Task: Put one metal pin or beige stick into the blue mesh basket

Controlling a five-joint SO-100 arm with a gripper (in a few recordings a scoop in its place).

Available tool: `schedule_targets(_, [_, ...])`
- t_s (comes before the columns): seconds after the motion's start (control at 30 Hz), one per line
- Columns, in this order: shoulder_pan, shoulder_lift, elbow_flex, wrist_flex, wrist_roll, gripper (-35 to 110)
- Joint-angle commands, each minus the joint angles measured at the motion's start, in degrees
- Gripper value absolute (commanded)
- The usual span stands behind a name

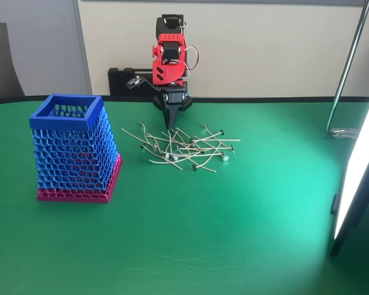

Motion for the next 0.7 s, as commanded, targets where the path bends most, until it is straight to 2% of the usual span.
schedule_targets(0.0, [0.53,0.62,-1.76,-0.44,0.09,8])
schedule_targets(0.2, [0.53,0.26,-1.67,-0.88,0.53,11])
schedule_targets(0.47, [0.70,-1.05,-0.70,-2.37,2.02,22])
schedule_targets(0.67, [0.35,-2.99,-0.79,-3.16,3.08,22])
